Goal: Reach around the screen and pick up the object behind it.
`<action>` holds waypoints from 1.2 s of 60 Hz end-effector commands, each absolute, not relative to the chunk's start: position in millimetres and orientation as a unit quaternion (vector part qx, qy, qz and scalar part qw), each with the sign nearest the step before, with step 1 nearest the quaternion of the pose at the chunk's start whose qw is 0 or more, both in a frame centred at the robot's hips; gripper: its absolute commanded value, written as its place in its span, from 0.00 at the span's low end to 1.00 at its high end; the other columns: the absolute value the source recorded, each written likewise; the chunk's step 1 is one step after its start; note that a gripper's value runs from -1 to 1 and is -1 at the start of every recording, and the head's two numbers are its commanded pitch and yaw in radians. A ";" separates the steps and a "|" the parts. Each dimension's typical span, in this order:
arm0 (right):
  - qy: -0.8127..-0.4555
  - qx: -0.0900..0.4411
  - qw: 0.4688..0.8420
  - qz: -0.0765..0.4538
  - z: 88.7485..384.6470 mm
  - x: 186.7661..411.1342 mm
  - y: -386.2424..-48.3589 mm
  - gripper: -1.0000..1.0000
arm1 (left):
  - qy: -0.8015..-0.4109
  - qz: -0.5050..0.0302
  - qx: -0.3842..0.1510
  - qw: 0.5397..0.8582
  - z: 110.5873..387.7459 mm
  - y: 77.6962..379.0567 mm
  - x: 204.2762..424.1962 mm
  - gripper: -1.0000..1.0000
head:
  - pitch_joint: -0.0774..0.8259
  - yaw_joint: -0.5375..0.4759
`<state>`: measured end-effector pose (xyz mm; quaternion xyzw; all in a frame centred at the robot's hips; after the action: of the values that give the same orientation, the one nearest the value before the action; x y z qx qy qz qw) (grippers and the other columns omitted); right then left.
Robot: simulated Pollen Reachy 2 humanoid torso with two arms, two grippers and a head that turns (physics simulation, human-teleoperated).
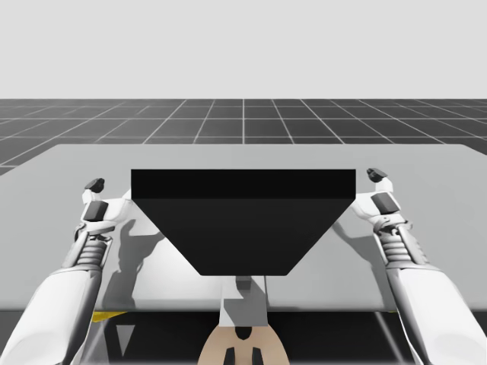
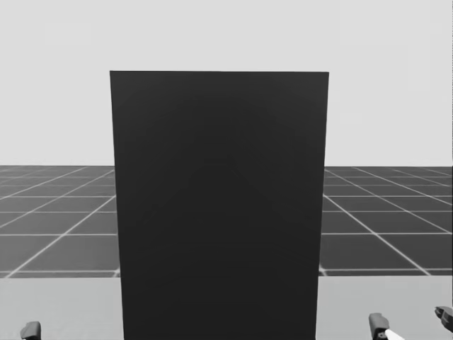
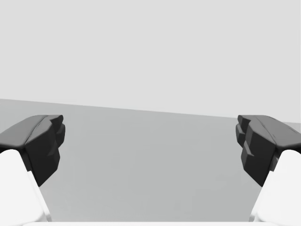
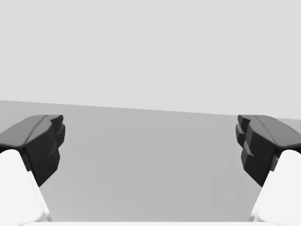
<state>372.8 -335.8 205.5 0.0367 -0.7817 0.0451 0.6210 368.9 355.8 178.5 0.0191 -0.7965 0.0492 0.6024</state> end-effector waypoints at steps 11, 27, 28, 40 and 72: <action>-0.766 0.101 0.628 0.091 205.3 366.5 -332.4 0.00 | -0.764 0.012 -0.020 0.645 176.3 350.5 368.4 0.00 | 0.08 0.51; -0.745 0.242 0.585 0.208 208.9 345.7 -326.4 0.00 | -0.739 -0.169 -0.154 0.634 192.0 328.2 334.7 0.00 | 0.10 0.51; -0.745 0.247 0.581 0.213 209.1 344.3 -325.9 0.00 | -0.738 -0.174 -0.157 0.633 192.5 327.2 333.2 0.00 | 0.10 0.51; -0.704 0.321 0.546 0.320 201.2 318.0 -313.9 0.00 | -0.709 -0.258 -0.228 0.615 196.6 312.3 308.8 0.00 | 0.11 0.51; -0.635 0.382 0.543 0.394 184.5 298.0 -330.2 0.00 | -0.655 -0.342 -0.279 0.614 172.0 326.5 268.9 0.00 | 0.15 0.50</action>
<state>296.3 -324.5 191.6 0.3607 -0.6572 0.3863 0.5374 276.0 327.4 178.1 -0.2710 -0.6683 -0.3199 0.6145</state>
